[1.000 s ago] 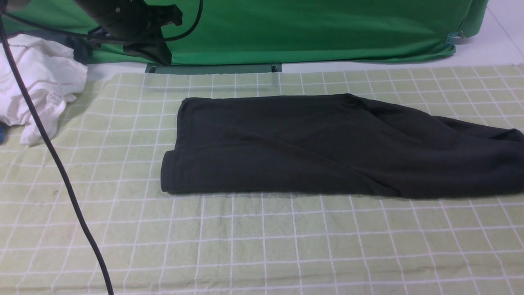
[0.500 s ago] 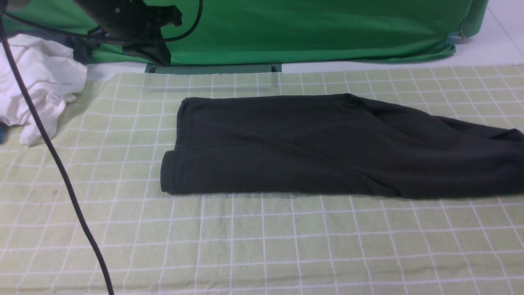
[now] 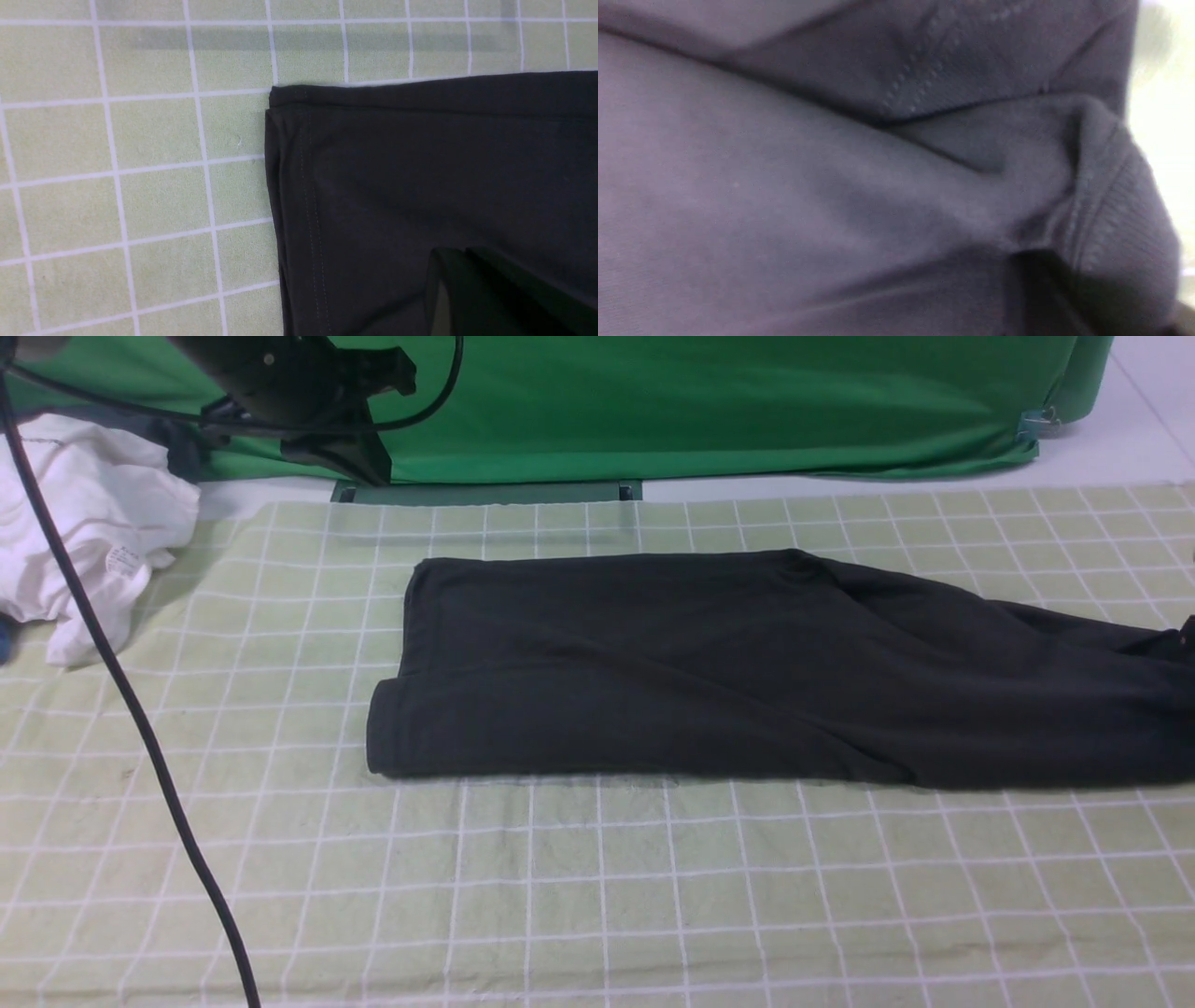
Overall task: Fold a long-sleeved shirt over a green coffee tablecloth.
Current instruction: 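Pull the folded dark garment lengthwise by its ends to straighten it flat on the table, then fold the right end of the dark garment over onto its left end with the right gripper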
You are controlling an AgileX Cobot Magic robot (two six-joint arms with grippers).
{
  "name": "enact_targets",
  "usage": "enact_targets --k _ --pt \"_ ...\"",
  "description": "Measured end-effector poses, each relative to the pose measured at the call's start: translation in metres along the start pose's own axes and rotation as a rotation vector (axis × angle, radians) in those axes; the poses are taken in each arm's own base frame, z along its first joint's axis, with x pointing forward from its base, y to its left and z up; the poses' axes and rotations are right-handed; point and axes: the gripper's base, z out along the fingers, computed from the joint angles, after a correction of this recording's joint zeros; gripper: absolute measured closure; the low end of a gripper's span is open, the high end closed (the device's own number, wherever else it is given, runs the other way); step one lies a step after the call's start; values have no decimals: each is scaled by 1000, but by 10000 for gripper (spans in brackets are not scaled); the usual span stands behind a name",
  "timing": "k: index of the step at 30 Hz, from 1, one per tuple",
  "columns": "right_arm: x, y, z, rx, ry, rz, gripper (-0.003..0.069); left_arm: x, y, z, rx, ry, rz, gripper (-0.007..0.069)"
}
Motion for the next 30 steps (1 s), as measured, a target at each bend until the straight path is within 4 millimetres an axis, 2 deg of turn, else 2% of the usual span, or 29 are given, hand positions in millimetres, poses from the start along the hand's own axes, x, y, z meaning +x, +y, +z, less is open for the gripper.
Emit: enact_targets --k 3,6,11,15,17,18,22,23,25,26,28,29,30 --pt "2 0 -15 19 -35 -11 640 0 -4 -3 31 -6 -10 611" --pt "8 -5 -35 51 -77 -13 643 8 -11 -16 76 -7 -29 611" --pt "23 -30 -68 81 -148 52 643 42 -20 -44 93 29 -2 611" --pt "32 -28 -91 109 -201 56 643 66 -19 -46 93 89 -1 611" --pt "38 -8 -111 119 -252 34 643 74 -17 -40 90 124 3 611" --pt "39 -4 -114 120 -261 27 643 76 -16 -38 87 133 3 611" --pt "51 45 -145 107 -352 -37 643 77 -13 -34 78 126 -2 611" --pt "56 68 -152 94 -375 -78 643 76 -13 -33 76 117 -3 611" --pt "61 96 -160 75 -404 -118 643 74 -13 -33 73 96 -3 611" --pt "64 117 -162 63 -417 -157 643 73 -12 -33 72 85 -4 611" --pt "68 147 -162 34 -440 -197 643 73 -12 -33 71 78 -4 611" --pt "69 155 -162 26 -445 -209 643 73 -12 -33 70 76 -4 611" --pt "74 186 -160 -12 -461 -262 643 72 -12 -33 70 73 -4 611"
